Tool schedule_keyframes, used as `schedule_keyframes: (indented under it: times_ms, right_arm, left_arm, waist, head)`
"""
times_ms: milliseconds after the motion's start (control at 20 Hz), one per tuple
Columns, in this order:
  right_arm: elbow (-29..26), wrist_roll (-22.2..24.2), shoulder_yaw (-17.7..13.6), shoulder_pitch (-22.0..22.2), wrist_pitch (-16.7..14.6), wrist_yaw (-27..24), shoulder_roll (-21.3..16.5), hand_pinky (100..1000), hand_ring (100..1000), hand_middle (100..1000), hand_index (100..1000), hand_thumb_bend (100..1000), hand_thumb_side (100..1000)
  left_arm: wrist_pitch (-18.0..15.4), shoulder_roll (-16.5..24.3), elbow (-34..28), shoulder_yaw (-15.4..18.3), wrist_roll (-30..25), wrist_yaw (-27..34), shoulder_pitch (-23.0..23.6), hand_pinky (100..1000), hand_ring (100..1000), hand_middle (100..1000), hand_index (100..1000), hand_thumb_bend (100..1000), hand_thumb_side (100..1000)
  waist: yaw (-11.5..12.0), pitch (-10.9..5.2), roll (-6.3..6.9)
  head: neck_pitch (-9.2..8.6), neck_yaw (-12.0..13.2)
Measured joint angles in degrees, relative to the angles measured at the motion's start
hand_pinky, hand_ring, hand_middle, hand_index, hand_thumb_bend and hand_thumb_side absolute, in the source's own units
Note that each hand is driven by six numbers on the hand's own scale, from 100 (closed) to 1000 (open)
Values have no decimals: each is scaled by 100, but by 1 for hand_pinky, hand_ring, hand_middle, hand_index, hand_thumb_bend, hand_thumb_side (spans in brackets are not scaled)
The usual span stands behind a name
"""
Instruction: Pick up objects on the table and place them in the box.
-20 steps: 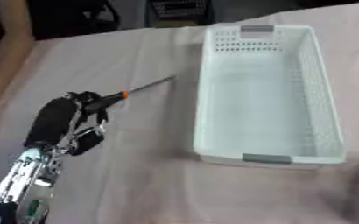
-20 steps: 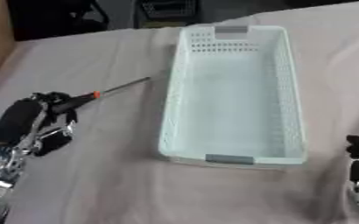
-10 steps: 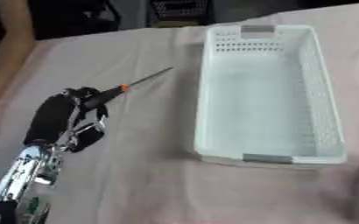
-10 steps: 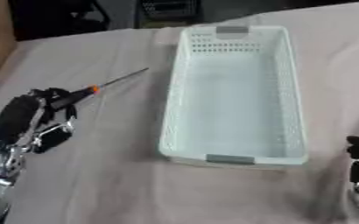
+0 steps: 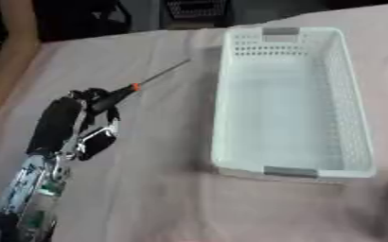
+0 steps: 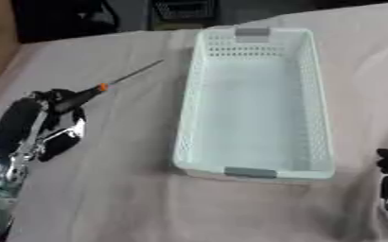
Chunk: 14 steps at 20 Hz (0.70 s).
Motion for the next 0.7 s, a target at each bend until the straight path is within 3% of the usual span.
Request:
schedule_keyframes:
  times_ms: [700]
  right_arm:
    - [0,7,0,4,-8,27,44,433,543,580,797,100,776]
  left_arm:
    - [3,-208,-282,-41,51,811,-702,650,289,257,549,100,435]
  waist:
    - [-3,-2,-19]
  head:
    - [0,32]
